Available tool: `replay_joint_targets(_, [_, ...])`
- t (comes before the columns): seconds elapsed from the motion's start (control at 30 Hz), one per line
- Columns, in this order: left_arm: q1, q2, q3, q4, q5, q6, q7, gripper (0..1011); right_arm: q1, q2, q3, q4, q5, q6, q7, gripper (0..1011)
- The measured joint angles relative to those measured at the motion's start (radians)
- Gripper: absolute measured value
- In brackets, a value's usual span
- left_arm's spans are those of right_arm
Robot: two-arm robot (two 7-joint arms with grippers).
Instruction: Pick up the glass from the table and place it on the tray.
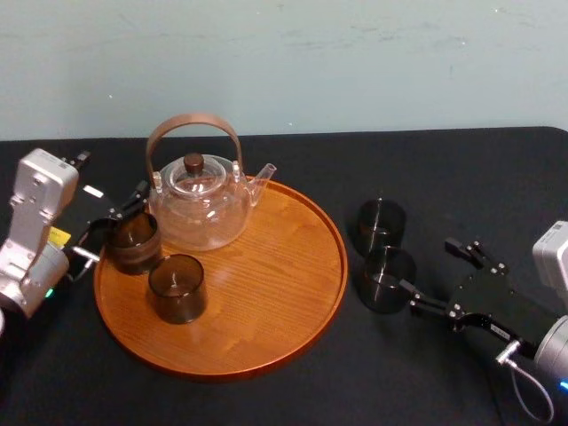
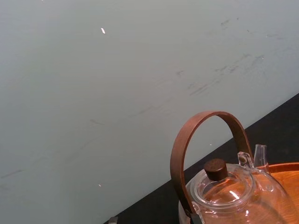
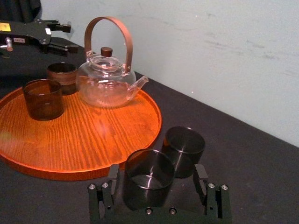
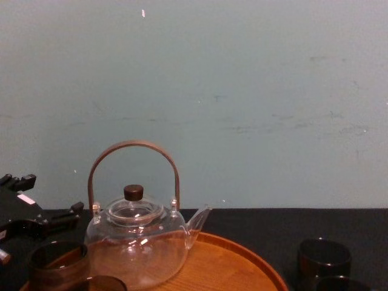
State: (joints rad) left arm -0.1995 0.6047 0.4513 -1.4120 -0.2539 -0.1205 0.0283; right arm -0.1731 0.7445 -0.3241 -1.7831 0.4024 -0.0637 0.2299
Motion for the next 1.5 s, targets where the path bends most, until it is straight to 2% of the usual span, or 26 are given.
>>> replay_joint_targets(0.6, [0.0,0.0,0.0,0.0,0.0,0.0,0.0,1001,0.023,-0.046,0.009,0.043,0.011,0.073,0.064,1002])
replay_joint_targets(0.93, [0.0,0.0,0.0,0.0,0.0,0.0,0.0,1001,0.038,-0.072,0.007,0.067,-0.015,0.103,0.09,1002])
replay_joint_targets(1.5, [0.0,0.0,0.0,0.0,0.0,0.0,0.0,1001,0.102,-0.143,0.004,0.144,-0.069,0.148,0.116,1002])
